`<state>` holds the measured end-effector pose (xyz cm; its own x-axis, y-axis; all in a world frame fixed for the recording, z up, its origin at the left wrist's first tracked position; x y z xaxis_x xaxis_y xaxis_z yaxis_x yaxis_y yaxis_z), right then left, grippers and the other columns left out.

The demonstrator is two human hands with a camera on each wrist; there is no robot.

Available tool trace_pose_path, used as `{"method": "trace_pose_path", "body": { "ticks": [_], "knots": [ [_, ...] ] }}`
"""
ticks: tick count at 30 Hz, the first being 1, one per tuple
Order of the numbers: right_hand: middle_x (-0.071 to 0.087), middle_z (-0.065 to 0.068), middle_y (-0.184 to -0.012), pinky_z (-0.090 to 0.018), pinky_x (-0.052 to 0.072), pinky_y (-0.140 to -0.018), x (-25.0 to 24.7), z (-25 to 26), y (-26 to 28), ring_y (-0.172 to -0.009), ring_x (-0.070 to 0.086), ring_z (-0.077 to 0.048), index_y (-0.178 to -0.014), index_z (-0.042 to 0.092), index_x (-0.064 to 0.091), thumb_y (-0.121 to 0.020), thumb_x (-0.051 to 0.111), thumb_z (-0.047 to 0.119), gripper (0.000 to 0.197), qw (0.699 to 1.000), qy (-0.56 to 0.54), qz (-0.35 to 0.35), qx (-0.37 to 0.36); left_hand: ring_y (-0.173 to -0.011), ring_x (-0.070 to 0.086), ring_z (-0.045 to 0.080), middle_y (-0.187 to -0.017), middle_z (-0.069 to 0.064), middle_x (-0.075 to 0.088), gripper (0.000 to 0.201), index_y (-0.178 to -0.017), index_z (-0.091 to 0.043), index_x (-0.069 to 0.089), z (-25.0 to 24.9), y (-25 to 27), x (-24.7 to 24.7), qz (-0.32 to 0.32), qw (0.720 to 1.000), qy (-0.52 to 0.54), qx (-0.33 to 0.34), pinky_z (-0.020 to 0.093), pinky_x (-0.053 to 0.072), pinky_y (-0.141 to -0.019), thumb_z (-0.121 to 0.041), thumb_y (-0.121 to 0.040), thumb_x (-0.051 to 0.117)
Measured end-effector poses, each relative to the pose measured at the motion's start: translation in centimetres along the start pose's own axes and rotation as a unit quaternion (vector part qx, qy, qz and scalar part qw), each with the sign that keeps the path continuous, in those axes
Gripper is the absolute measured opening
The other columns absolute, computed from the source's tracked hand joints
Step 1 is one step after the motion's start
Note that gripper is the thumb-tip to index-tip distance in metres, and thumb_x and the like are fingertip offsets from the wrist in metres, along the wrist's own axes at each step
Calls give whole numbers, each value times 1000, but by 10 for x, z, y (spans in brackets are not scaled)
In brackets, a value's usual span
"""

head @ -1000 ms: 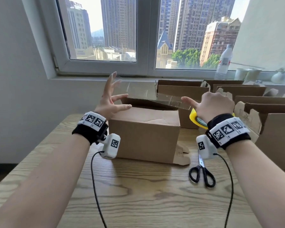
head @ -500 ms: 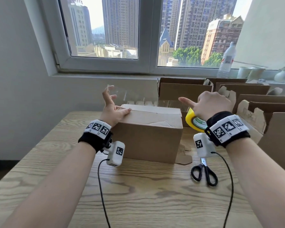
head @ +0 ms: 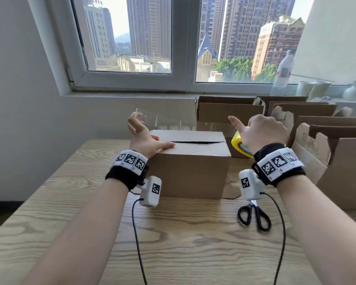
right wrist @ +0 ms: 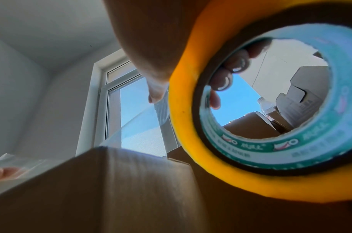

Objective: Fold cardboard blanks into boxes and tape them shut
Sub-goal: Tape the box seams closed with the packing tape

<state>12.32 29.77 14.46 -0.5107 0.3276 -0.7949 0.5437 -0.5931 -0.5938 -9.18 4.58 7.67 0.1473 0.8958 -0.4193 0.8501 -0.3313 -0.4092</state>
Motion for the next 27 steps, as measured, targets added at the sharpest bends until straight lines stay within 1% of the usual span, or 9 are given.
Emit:
{"method": "trace_pose_path", "body": {
  "ticks": [2, 6, 8, 11, 14, 18, 21, 24, 27],
  "knots": [
    [60, -10, -69, -31, 40, -60, -1, 2, -2, -70, 62, -32, -75, 9, 64, -82, 29, 87, 85, 1000, 13, 8, -2, -74, 64, 8, -132, 7, 22, 103, -122, -18, 16, 0, 1, -2, -14, 1000, 2, -2, 9, 48, -63, -22, -56, 96],
    [44, -5, -56, -30, 39, -58, 4, 13, -4, -62, 53, -27, -61, 10, 47, -75, 34, 91, 83, 997, 55, 48, -15, -76, 67, 10, -130, 8, 26, 101, -114, -19, 17, 3, 2, -6, -30, 999, 4, -27, 8, 46, -62, -24, -52, 97],
    [44, -4, -56, -29, 40, -58, 10, 23, -4, -61, 52, -26, -59, 11, 44, -73, 36, 92, 82, 994, 79, 75, -21, -77, 67, 8, -129, 7, 27, 101, -111, -19, 16, 5, 3, -6, -34, 998, 7, -46, 9, 45, -63, -24, -52, 97],
    [48, -3, -58, -27, 38, -58, 19, 37, -4, -60, 51, -23, -61, 13, 48, -72, 43, 91, 79, 988, 103, 112, -30, -77, 68, 5, -128, 7, 31, 99, -104, -21, 15, 7, 3, -7, -34, 998, 16, -59, 9, 45, -64, -24, -51, 98],
    [50, -2, -62, -27, 36, -58, 27, 40, -4, -56, 44, -19, -65, 14, 48, -70, 48, 90, 76, 982, 118, 146, -21, -78, 67, 2, -127, 8, 37, 96, -103, -20, 15, 11, 3, -8, -26, 997, 23, -74, 10, 44, -63, -23, -54, 97],
    [55, -3, -66, -26, 38, -57, 30, 39, -7, -56, 48, -18, -73, 13, 55, -66, 48, 92, 80, 976, 133, 169, -9, -79, 66, -2, -127, 7, 47, 94, -105, -21, 16, 15, 6, -8, -34, 995, 23, -93, 7, 41, -58, -24, -56, 96],
    [57, -2, -67, -26, 39, -57, 32, 42, -9, -57, 50, -17, -72, 12, 55, -64, 49, 93, 81, 974, 141, 177, -10, -78, 65, -2, -128, 6, 48, 92, -106, -21, 17, 16, 8, -8, -40, 993, 32, -104, 7, 40, -58, -22, -58, 95],
    [58, -3, -68, -27, 41, -59, 32, 43, -11, -59, 51, -17, -71, 12, 54, -67, 53, 90, 78, 972, 151, 181, -11, -78, 64, -4, -127, 6, 48, 91, -107, -20, 18, 13, 9, -9, -40, 993, 32, -107, 4, 40, -53, -21, -59, 95],
    [59, -3, -67, -27, 42, -59, 27, 42, -15, -59, 52, -17, -72, 12, 58, -63, 54, 91, 79, 974, 138, 177, -9, -81, 67, 1, -126, 5, 47, 92, -105, -19, 18, 14, 8, -9, -43, 992, 41, -108, 9, 42, -63, -21, -57, 96]
  ]
}}
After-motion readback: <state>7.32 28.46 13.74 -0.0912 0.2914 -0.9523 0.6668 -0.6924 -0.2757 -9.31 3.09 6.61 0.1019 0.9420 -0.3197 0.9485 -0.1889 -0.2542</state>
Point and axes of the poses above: each hand's wrist, its own y-axis away from the middle knuckle, its own x-axis out of the palm, z = x × y, the point moved 10 cm from there along -y, towards the middle knuckle
